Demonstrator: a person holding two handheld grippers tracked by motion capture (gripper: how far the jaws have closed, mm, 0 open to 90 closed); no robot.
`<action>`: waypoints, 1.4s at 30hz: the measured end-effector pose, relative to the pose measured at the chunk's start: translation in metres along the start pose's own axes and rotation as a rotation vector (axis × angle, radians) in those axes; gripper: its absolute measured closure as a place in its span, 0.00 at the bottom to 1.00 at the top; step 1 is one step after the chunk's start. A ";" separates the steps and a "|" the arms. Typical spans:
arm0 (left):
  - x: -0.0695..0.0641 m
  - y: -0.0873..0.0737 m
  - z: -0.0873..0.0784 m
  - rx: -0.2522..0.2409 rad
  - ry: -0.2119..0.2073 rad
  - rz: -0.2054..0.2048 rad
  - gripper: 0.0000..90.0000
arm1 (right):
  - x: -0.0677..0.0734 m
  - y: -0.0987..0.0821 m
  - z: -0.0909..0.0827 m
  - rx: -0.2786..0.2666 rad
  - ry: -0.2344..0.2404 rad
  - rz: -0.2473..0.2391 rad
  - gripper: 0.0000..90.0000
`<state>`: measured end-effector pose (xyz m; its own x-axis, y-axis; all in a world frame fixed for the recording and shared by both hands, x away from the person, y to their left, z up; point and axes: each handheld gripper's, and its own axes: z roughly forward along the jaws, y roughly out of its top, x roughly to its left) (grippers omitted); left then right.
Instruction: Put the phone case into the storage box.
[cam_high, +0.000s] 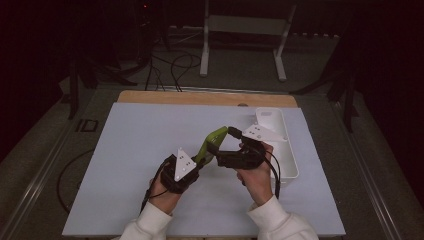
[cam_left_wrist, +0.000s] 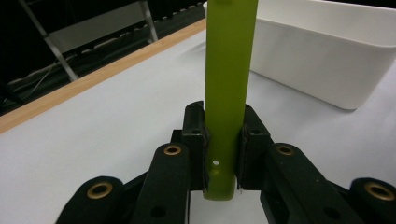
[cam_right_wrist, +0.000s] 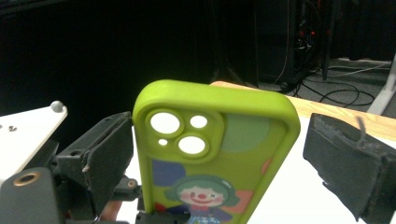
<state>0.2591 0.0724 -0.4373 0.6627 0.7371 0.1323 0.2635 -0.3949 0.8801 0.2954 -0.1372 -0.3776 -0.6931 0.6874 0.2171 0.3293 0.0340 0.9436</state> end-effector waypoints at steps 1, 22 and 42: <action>-0.001 0.000 0.000 -0.001 -0.001 0.001 0.86 | 0.000 0.000 0.001 0.000 0.003 0.003 0.09; -0.008 -0.002 0.005 0.017 -0.028 0.013 0.86 | 0.003 0.000 0.008 0.053 -0.010 0.012 0.16; -0.003 -0.004 0.003 0.033 -0.068 0.005 0.79 | 0.006 0.002 0.007 0.065 -0.015 -0.013 0.17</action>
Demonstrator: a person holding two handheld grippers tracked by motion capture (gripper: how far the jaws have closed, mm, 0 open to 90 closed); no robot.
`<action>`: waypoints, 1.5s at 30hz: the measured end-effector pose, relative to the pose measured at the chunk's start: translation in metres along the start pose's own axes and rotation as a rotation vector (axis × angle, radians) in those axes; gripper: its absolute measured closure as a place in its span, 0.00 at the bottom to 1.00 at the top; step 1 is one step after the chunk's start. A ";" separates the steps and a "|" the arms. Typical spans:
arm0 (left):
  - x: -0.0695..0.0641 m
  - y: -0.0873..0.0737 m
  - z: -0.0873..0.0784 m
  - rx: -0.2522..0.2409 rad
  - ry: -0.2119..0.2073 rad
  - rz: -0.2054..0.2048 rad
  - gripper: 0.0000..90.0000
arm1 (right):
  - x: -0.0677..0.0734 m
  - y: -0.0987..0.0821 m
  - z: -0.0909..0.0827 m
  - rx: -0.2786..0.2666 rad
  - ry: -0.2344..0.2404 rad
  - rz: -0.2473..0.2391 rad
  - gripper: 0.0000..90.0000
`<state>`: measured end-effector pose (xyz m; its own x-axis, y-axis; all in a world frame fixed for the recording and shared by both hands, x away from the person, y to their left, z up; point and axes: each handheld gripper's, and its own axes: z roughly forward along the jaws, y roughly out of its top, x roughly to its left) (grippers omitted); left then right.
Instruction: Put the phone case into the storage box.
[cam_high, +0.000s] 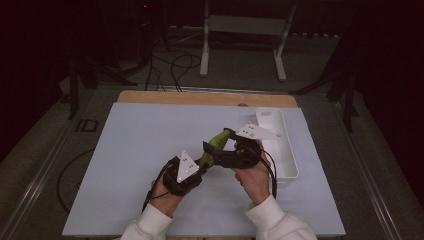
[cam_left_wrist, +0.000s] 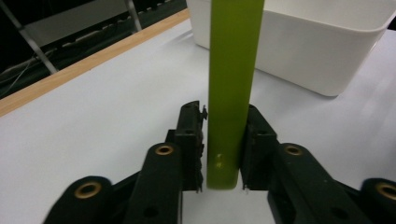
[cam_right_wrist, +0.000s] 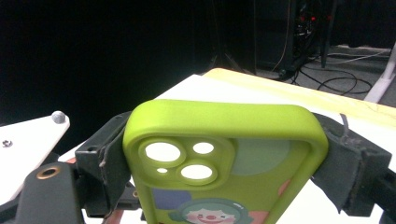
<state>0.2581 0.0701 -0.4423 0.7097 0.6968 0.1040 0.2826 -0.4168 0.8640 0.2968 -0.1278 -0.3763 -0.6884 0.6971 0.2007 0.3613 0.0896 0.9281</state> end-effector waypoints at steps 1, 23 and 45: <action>0.001 0.000 -0.001 0.003 -0.003 -0.003 0.77 | 0.000 0.000 -0.001 -0.001 -0.001 0.000 0.17; 0.043 -0.020 -0.041 0.032 0.082 -0.095 0.03 | -0.006 0.000 0.000 -0.003 -0.032 0.009 0.17; 0.083 -0.071 -0.075 -0.029 0.135 -0.156 0.00 | -0.020 0.002 -0.004 -0.013 -0.087 0.020 0.17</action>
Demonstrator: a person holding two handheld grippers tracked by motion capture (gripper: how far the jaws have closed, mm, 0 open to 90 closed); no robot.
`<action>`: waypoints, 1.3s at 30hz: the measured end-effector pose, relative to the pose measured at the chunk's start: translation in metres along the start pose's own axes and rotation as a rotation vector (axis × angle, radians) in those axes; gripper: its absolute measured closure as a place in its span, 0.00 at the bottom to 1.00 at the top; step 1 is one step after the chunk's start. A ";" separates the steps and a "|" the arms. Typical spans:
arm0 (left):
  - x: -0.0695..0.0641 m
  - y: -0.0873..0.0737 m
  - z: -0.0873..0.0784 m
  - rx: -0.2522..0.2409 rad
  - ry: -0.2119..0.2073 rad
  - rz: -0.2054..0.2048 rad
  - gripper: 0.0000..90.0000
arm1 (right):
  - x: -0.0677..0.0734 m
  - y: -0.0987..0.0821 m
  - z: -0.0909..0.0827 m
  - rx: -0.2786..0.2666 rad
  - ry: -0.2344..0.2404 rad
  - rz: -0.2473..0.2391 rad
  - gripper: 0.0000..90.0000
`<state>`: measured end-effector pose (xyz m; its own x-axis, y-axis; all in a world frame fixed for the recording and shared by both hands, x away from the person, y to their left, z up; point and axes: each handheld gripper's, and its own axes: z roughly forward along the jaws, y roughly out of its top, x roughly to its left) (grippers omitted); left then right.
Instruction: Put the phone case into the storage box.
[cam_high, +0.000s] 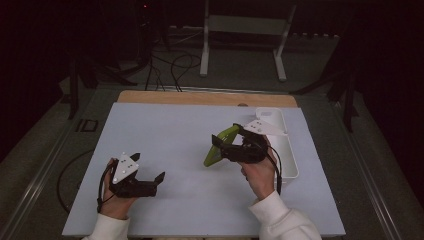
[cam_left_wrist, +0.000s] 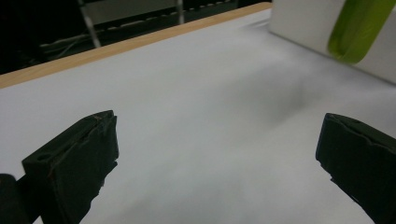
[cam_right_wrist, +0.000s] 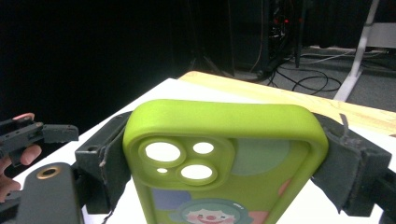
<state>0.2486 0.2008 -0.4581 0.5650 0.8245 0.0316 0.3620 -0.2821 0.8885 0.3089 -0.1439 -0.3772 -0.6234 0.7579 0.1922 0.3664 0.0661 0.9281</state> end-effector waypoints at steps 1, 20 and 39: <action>0.001 -0.003 -0.001 -0.001 0.007 -0.002 0.00 | -0.001 0.000 0.000 0.000 -0.003 -0.001 0.17; 0.021 -0.041 -0.019 -0.015 0.085 -0.041 0.00 | -0.009 -0.001 0.002 0.005 -0.030 0.000 0.17; 0.023 -0.044 -0.028 -0.039 0.117 -0.041 0.00 | -0.024 0.004 -0.003 -0.005 -0.066 0.004 0.17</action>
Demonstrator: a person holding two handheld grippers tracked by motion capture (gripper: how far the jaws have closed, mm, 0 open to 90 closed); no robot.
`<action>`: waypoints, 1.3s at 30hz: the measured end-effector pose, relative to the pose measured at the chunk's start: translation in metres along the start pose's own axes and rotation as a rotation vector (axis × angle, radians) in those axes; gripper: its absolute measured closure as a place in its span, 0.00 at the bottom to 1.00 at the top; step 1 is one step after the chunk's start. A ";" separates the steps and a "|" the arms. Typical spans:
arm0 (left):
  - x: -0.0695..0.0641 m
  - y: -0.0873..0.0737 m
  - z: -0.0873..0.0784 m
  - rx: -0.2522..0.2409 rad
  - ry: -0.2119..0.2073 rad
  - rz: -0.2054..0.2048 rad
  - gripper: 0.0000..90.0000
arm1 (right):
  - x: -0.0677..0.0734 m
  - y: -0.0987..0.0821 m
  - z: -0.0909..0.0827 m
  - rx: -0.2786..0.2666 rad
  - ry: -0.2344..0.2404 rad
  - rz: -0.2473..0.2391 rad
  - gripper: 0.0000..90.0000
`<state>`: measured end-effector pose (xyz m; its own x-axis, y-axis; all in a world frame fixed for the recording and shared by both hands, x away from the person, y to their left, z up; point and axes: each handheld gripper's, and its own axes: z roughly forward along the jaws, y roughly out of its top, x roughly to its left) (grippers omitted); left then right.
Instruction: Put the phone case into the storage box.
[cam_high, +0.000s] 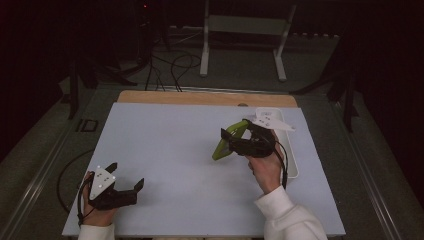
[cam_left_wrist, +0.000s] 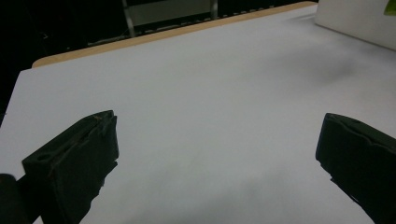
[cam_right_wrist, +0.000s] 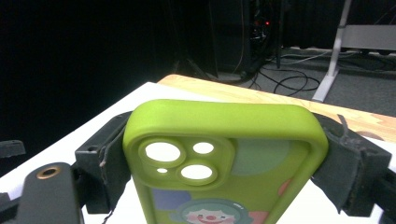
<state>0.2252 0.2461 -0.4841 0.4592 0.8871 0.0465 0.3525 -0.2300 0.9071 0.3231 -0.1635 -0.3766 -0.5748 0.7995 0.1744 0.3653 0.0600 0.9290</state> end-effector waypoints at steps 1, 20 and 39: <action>0.000 0.000 0.000 0.002 0.001 0.002 0.00 | -0.001 0.001 0.000 0.000 -0.002 0.001 0.17; -0.001 0.000 -0.001 0.003 0.007 0.014 0.00 | -0.021 0.012 -0.002 -0.007 -0.061 0.000 0.17; -0.001 0.000 -0.001 0.007 0.008 0.013 0.00 | -0.043 0.014 -0.007 -0.002 -0.132 -0.011 0.17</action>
<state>0.2238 0.2455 -0.4835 0.4572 0.8872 0.0621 0.3521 -0.2447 0.9034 0.3484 -0.2013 -0.3690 -0.4774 0.8705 0.1200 0.3582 0.0681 0.9312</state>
